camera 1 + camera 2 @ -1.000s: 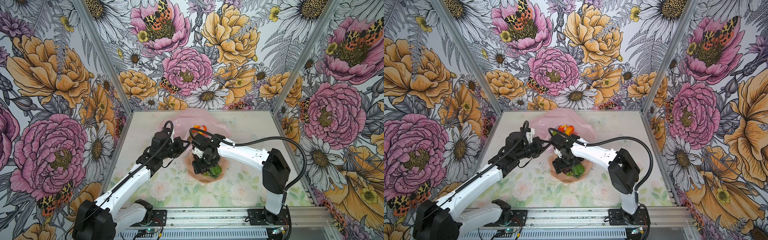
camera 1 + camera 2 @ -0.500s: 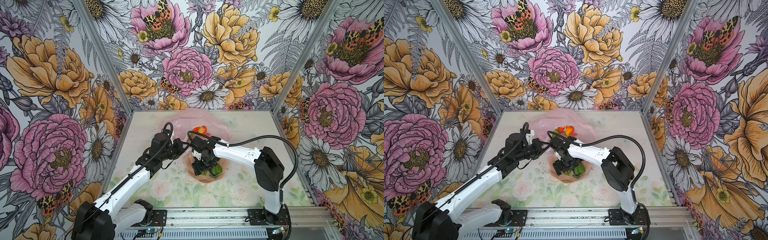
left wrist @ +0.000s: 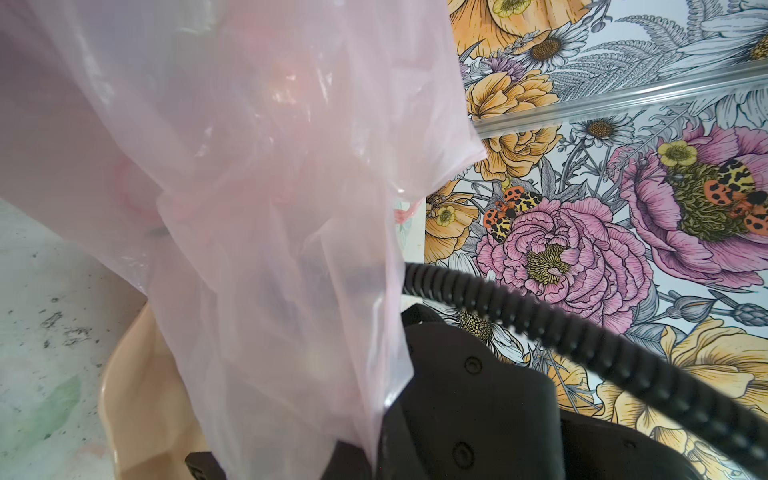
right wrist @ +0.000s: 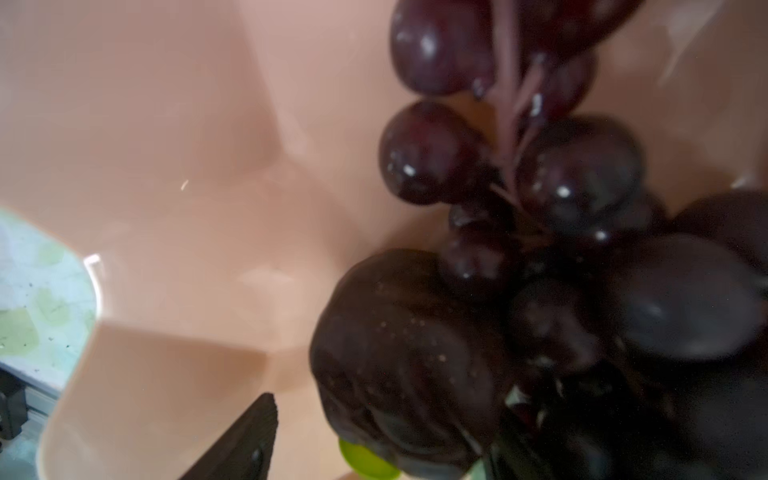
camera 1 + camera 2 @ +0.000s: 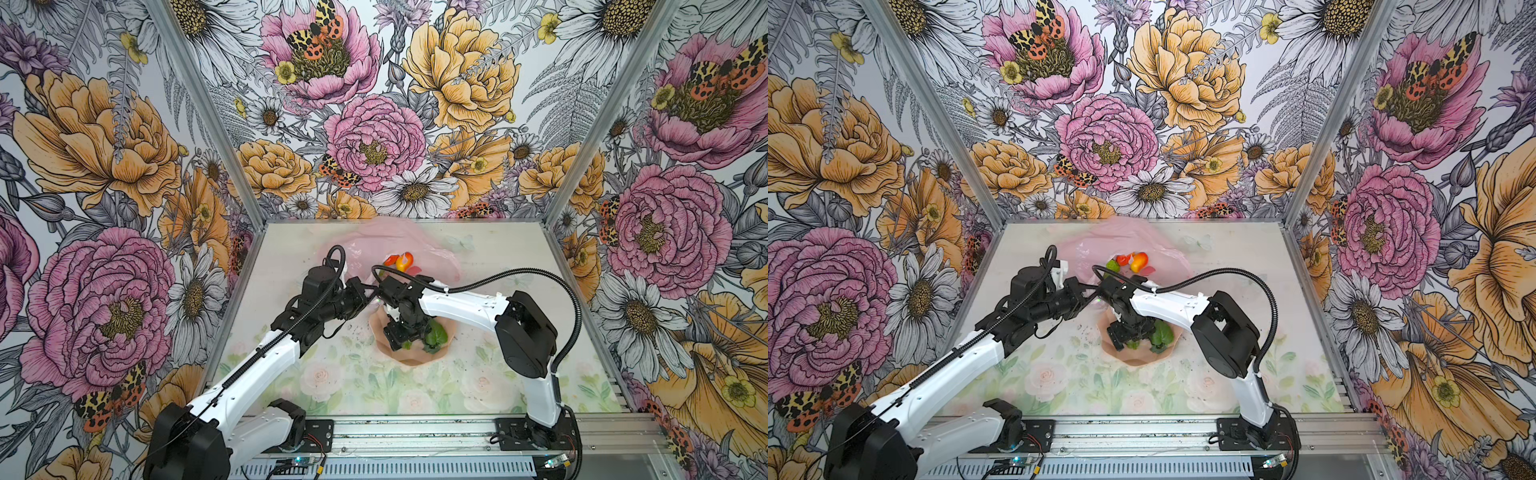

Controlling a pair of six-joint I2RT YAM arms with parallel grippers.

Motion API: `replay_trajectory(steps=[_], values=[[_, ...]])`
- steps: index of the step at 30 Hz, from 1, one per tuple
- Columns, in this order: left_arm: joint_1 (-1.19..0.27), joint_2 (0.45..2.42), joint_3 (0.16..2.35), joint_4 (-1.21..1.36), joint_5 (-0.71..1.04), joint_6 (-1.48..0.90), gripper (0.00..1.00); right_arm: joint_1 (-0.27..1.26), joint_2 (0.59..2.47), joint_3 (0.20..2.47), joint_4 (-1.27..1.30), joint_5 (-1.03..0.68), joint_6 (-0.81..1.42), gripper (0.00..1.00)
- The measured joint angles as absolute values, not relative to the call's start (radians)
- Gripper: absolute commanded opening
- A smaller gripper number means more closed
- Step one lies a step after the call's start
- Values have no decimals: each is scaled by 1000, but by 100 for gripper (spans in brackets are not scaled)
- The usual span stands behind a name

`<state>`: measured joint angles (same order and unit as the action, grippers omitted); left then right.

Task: Place the fruits into the plastic bag
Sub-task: 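Lower the right gripper around the dark wrinkled fruit and close it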

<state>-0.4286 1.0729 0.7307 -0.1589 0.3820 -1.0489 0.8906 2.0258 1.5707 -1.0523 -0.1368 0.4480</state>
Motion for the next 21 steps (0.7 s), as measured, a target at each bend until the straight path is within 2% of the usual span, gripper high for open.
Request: replay_trajectory(steps=[10,15,21], values=[[-427,1073,731,-159,382,-1049,0,891,2024,1555,-984,-71,525,56],[-427,1073,731,-159,381,-1049,0,891,2024,1553,-967,-56,549,40],[-428,1073,731,-159,382,-1049,0,891,2005,1540,-955,-52,553,35]])
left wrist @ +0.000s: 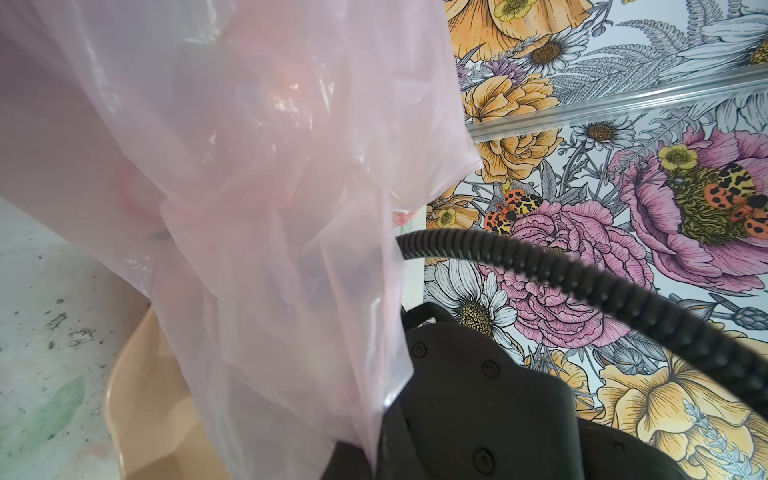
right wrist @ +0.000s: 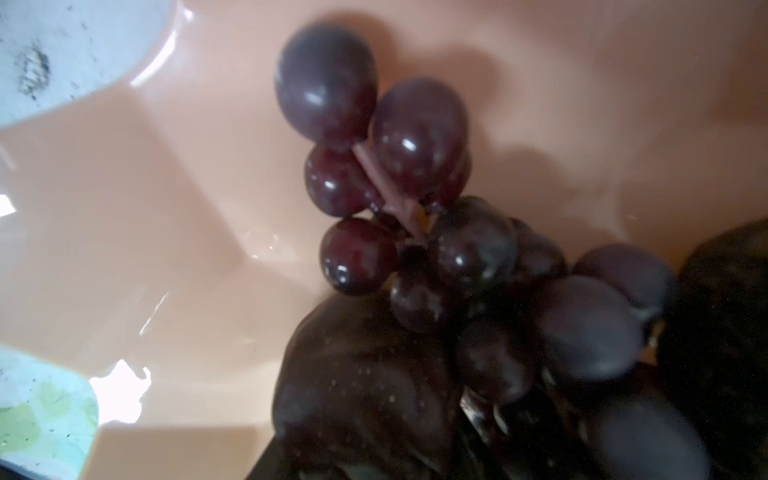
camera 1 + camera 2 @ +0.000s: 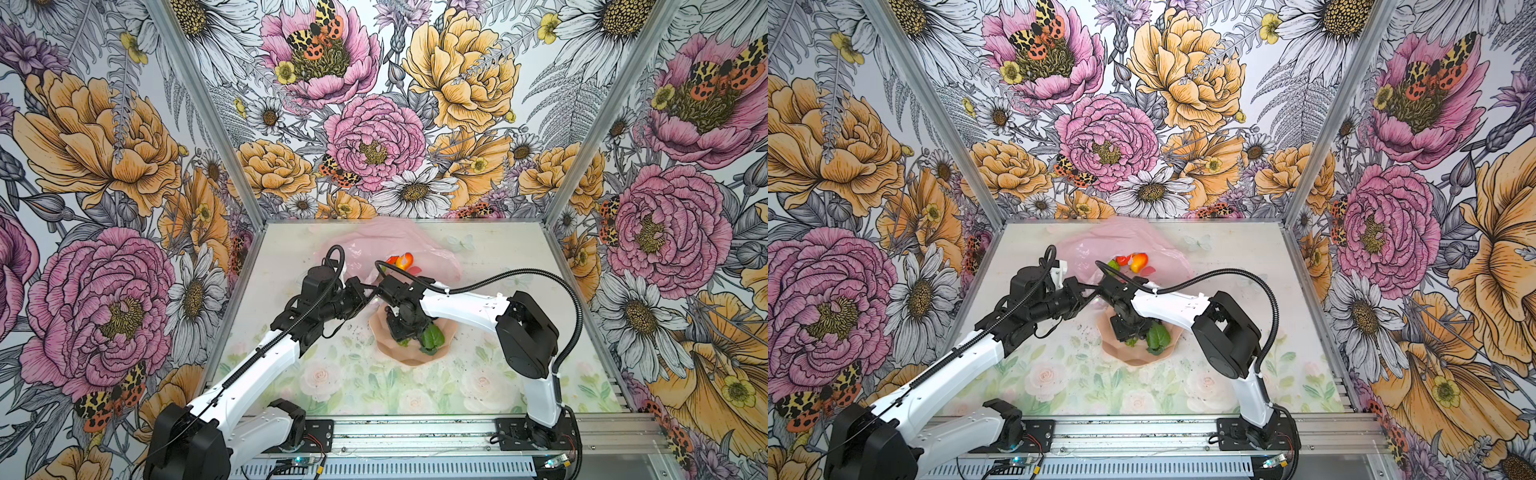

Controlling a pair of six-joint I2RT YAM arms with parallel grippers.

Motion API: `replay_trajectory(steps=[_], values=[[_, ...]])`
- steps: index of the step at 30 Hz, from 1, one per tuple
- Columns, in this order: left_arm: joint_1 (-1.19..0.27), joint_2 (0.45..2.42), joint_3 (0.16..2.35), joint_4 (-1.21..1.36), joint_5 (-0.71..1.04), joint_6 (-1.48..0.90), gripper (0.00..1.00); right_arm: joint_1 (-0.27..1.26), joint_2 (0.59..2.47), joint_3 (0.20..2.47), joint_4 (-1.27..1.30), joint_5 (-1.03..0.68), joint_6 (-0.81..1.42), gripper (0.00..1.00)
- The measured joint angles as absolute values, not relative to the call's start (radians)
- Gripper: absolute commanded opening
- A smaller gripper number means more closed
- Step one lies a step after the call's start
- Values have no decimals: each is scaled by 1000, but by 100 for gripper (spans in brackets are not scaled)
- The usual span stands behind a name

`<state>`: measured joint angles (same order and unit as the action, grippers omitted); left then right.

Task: Place the fruits into the plastic bag
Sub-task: 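Lower the right gripper around the dark wrinkled fruit and close it, then lift the dark fruit with the right gripper and carry it into the bag mouth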

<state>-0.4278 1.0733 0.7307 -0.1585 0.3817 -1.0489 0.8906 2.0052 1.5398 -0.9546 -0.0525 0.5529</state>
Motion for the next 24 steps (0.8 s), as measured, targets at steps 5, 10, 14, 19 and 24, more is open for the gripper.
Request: replay_trajectory(steps=[5,10,14,19,24], values=[[-428,1078,731,-159,382,-1049,0,889,1942,1525,-940,-67,553,34],[-428,1084,731,-158,382,-1049,0,873,1863,1500,-921,-120,558,34],[-428,1087,731,-157,382,-1049,0,851,1810,1472,-895,-175,571,34],[-428,1088,731,-157,382,-1049,0,817,1755,1441,-862,-250,611,34],[-428,1088,731,-157,382,-1049,0,768,1708,1416,-807,-331,668,34]])
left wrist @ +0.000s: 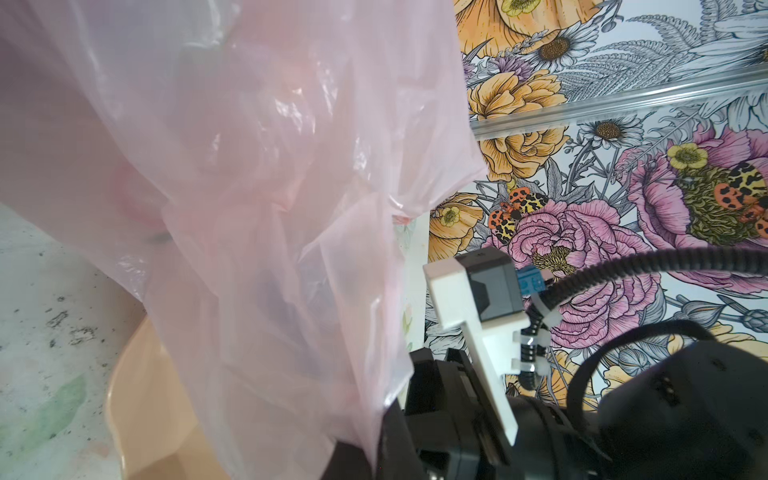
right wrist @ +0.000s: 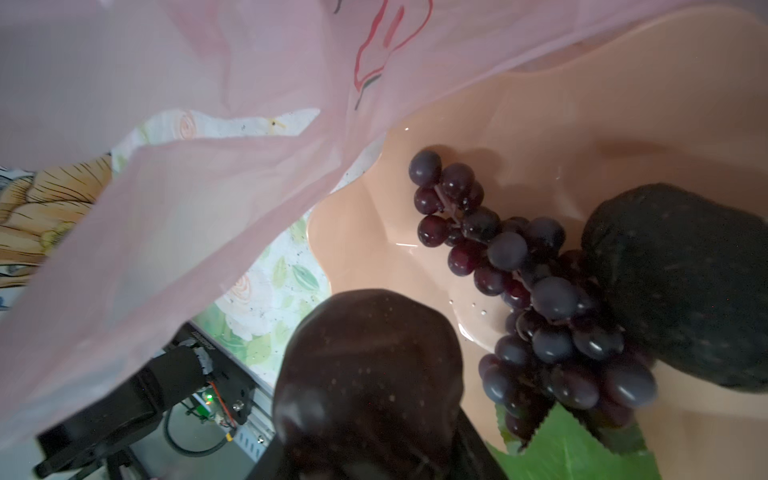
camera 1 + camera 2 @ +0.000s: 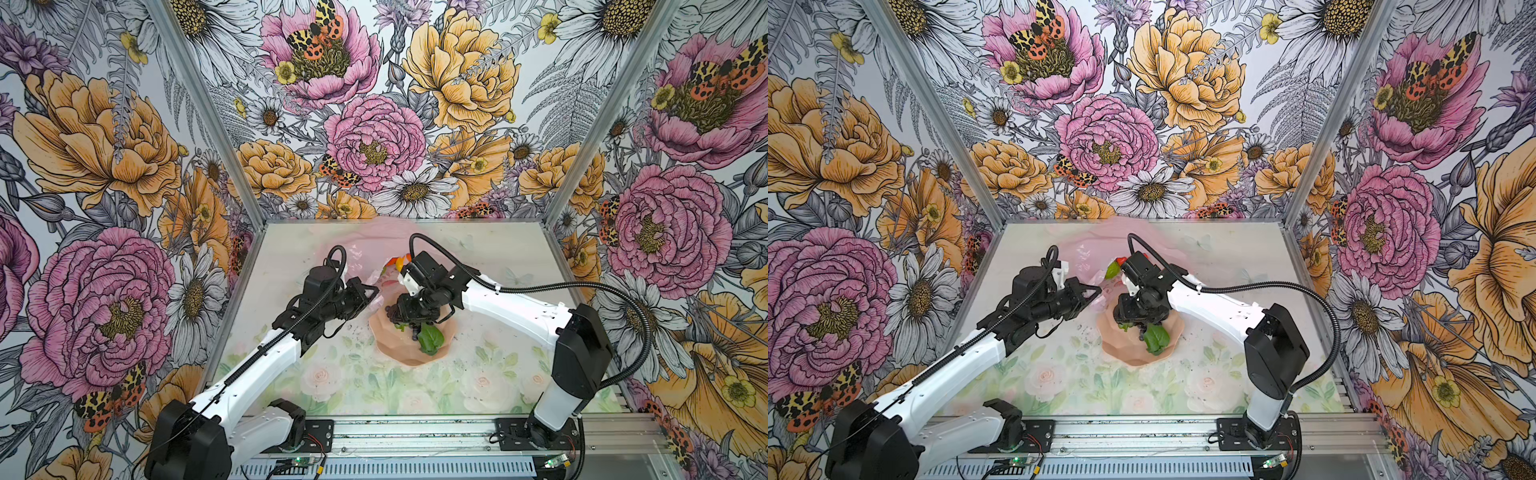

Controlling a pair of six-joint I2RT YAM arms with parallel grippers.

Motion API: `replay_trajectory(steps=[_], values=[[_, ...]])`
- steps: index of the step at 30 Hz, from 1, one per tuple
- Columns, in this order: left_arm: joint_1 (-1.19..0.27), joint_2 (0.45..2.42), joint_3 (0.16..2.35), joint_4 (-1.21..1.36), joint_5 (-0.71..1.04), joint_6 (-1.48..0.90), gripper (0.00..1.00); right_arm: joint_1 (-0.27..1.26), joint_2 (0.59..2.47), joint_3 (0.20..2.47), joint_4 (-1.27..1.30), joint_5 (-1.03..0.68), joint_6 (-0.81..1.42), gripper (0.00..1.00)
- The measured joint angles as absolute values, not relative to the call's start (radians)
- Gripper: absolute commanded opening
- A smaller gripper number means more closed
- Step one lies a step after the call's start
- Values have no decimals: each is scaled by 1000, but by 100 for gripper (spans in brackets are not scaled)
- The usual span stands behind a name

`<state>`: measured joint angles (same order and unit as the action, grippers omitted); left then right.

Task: Place the fruits into the plastic bag
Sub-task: 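Lift the dark fruit with the right gripper and carry it into the bag mouth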

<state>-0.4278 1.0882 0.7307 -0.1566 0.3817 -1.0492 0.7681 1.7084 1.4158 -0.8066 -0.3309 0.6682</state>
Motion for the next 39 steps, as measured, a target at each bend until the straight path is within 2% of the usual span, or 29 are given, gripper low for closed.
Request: replay_trajectory(steps=[14,25,39], values=[[-430,1111,733,-156,381,-1049,0,647,1644,1330,-612,-495,841,33],[-447,1134,754,-150,381,-1049,0,565,1640,1229,-388,-505,1065,32],[-456,1155,756,-149,382,-1049,0,552,1859,1271,-171,-430,1280,32]])
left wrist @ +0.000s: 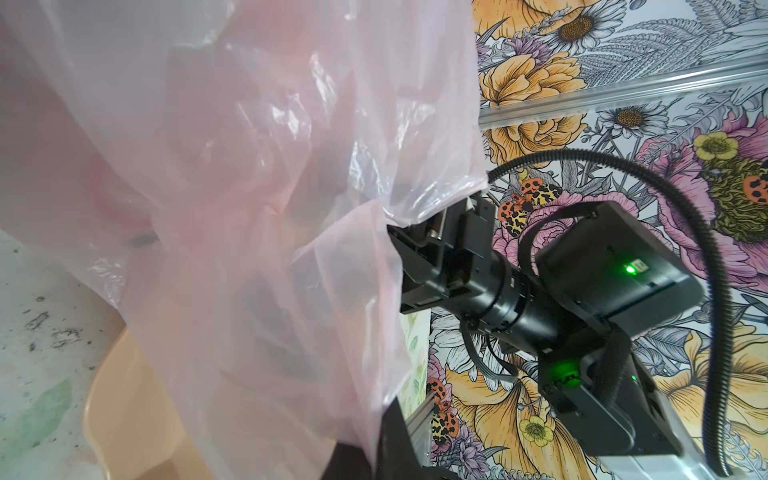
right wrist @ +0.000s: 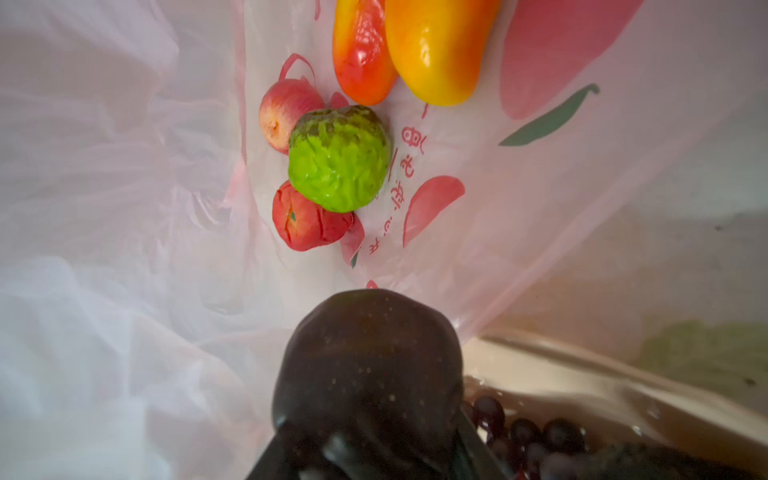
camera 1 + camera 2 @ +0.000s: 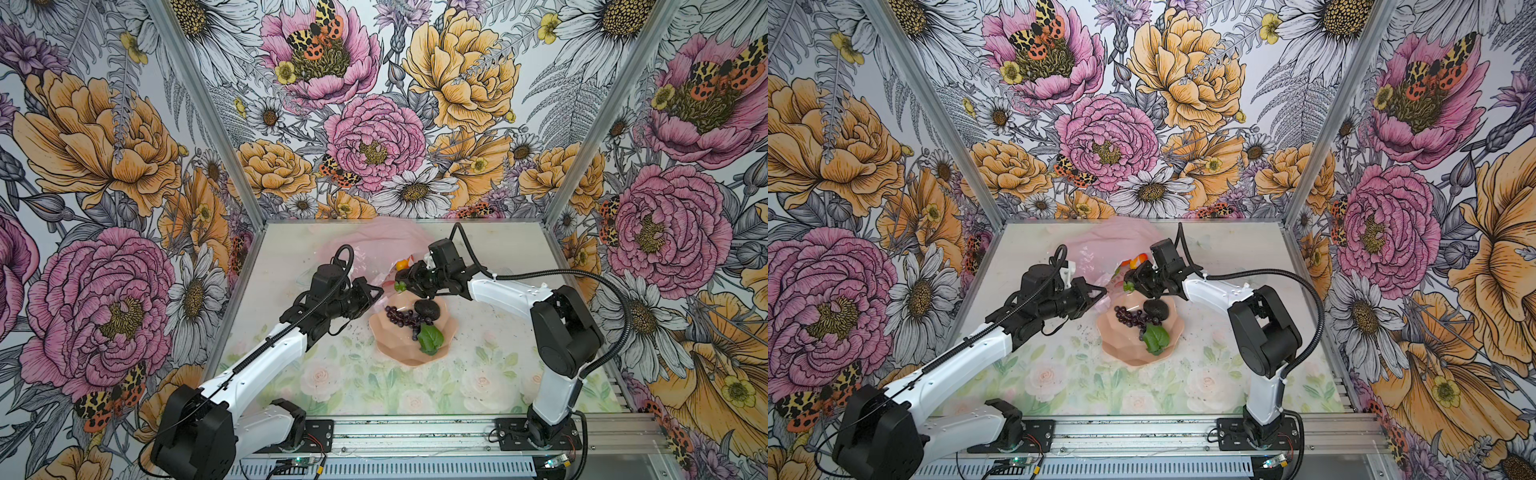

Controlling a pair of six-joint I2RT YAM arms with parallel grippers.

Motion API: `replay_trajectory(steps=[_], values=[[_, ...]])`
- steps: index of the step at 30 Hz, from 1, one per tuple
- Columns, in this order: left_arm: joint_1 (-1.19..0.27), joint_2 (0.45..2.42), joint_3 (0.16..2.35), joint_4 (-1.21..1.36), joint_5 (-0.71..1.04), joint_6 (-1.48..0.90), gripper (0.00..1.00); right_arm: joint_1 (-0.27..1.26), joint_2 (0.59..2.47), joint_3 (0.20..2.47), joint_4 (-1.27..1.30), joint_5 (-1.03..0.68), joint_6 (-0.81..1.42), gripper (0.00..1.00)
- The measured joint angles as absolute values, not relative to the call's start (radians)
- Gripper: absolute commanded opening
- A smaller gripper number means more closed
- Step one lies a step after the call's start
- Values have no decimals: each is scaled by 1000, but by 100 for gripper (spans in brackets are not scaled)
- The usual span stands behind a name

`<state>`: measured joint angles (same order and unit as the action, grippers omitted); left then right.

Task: Place the fruits into the plastic bag
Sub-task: 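Lift the dark fruit with the right gripper and carry it into the bag mouth, then open the right gripper to drop the dark fruit into the bag, then withdraw the right gripper from the bag and move it over the avocado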

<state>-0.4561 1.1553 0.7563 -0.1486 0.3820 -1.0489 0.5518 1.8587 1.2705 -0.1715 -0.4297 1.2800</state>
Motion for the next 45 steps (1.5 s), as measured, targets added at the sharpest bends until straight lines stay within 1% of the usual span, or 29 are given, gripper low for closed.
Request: replay_trajectory(steps=[9,16,18,23,29,32,45], values=[[-456,1168,782,-151,393,-1049,0,552,1985,1400,-128,-387,1322,33],[-456,1168,783,-152,401,-1049,0,552,2075,1475,-118,-364,1338,40],[-456,1168,783,-152,403,-1049,0,552,2102,1494,-118,-360,1340,43],[-456,1167,783,-152,405,-1049,0,552,2141,1526,-118,-358,1347,57],[-456,1167,783,-152,412,-1049,0,552,2143,1549,-117,-355,1352,69],[-456,1168,784,-152,413,-1049,0,549,2143,1552,-116,-355,1354,71],[-456,1182,798,-152,413,-1049,0,542,2143,1552,-115,-369,1342,73]])
